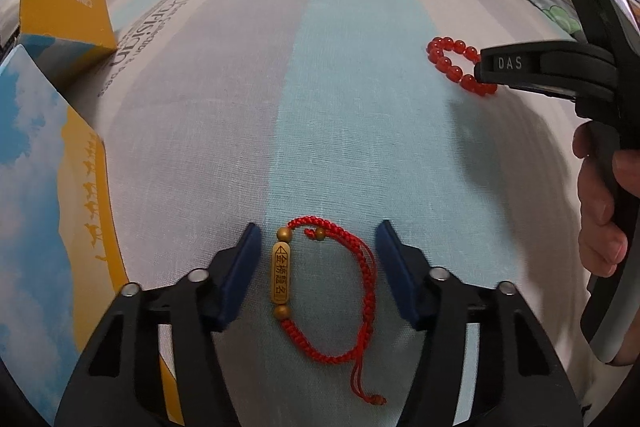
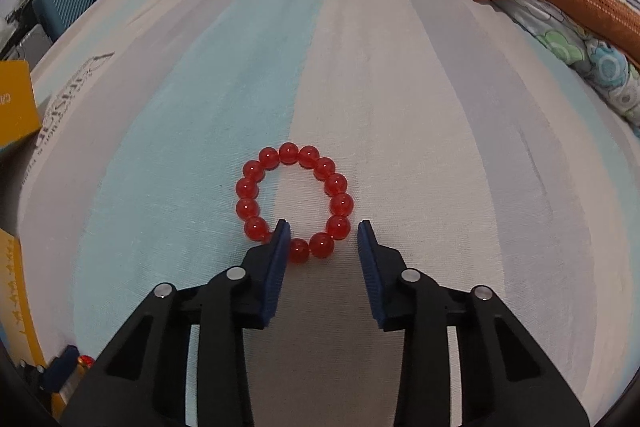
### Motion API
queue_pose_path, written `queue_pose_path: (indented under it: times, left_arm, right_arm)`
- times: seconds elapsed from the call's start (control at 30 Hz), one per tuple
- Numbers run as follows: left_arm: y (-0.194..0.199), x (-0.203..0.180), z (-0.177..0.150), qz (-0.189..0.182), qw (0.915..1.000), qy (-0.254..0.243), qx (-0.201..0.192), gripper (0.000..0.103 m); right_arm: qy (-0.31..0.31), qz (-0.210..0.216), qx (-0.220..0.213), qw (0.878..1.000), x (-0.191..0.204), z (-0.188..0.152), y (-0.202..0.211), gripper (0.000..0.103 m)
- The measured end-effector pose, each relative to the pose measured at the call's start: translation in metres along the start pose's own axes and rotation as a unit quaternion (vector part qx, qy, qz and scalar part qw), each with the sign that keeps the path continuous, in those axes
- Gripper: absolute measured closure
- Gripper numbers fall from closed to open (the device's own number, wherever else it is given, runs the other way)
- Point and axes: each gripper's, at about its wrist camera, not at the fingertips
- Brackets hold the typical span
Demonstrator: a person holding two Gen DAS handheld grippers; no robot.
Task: Organize jewelry
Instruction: 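Grasp the red string bracelet with the left gripper while the right gripper grasps the red bead bracelet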
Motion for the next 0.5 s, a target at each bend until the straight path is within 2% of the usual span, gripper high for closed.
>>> queue_pose_path:
  times: [0.07, 0.3, 0.5]
  left_arm:
    - [0.000, 0.001, 0.000, -0.001, 1.0000, 0.002, 0.000, 0.055]
    - [0.002, -0.004, 0.001, -0.014, 0.9999, -0.002, -0.001, 0.085]
    - [0.004, -0.006, 0.002, -0.025, 0.9997, -0.005, -0.005, 0.092]
  right_arm:
    - [-0.011, 0.010, 0.003, 1.000, -0.004, 0.002, 0.000, 0.070]
    - [-0.033, 0.016, 0.008, 0.999, -0.013, 0.006, -0.007, 0.069]
    - [-0.041, 0.019, 0.009, 0.999, -0.016, 0.007, -0.020, 0.069]
Point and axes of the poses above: each gripper's, at about its wrist camera, not at the fingertips, and y roughly against the way its jaws point, x to its left, z to its top, and after that the axes turned 2 degrees about x, right-handed
